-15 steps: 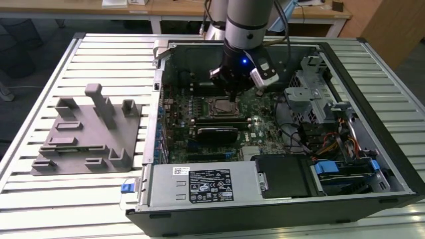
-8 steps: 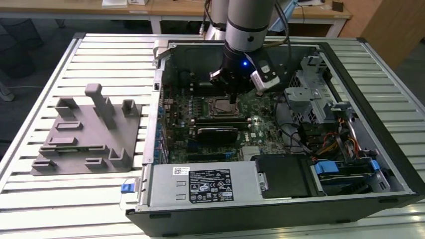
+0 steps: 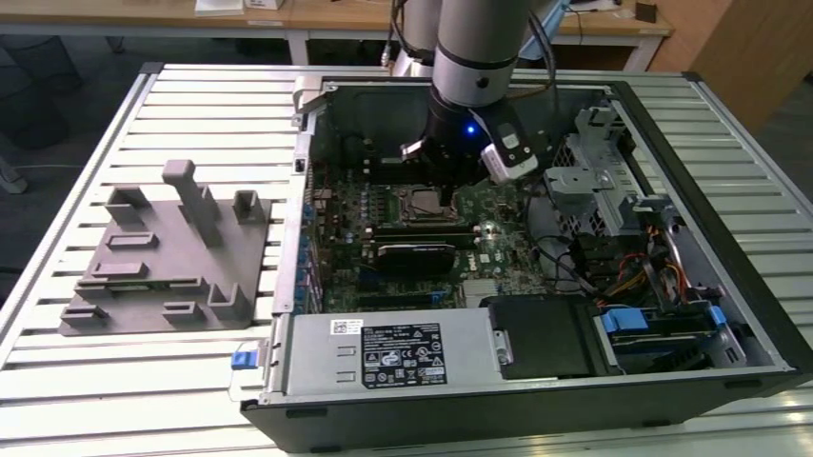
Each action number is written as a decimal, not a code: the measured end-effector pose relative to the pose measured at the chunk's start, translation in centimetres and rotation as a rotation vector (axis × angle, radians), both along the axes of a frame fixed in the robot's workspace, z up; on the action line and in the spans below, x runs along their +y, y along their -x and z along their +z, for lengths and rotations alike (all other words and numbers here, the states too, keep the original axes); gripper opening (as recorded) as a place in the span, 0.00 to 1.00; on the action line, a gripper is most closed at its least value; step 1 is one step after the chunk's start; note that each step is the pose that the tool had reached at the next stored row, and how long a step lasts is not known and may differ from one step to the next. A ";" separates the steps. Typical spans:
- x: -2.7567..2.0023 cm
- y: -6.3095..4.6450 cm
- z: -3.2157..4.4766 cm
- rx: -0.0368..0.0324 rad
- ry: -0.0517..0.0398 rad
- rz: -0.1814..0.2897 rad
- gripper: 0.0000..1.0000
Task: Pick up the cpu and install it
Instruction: 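Install the second cpu locking lever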
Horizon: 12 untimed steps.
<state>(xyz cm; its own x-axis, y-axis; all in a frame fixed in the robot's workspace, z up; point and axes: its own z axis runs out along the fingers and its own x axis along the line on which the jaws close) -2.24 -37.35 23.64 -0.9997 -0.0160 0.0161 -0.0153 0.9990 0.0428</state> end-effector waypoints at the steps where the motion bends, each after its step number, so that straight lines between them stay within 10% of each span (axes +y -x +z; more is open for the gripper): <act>1: -0.02 0.0 0.00 0.0006 -0.0001 0.000 0.11; 12: -0.53 0.0 -0.01 0.0007 -0.0004 0.000 0.11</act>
<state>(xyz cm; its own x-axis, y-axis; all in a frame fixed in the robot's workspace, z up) -2.23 -37.88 23.63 -0.9997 -0.0160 0.0168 -0.0153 0.9989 0.0432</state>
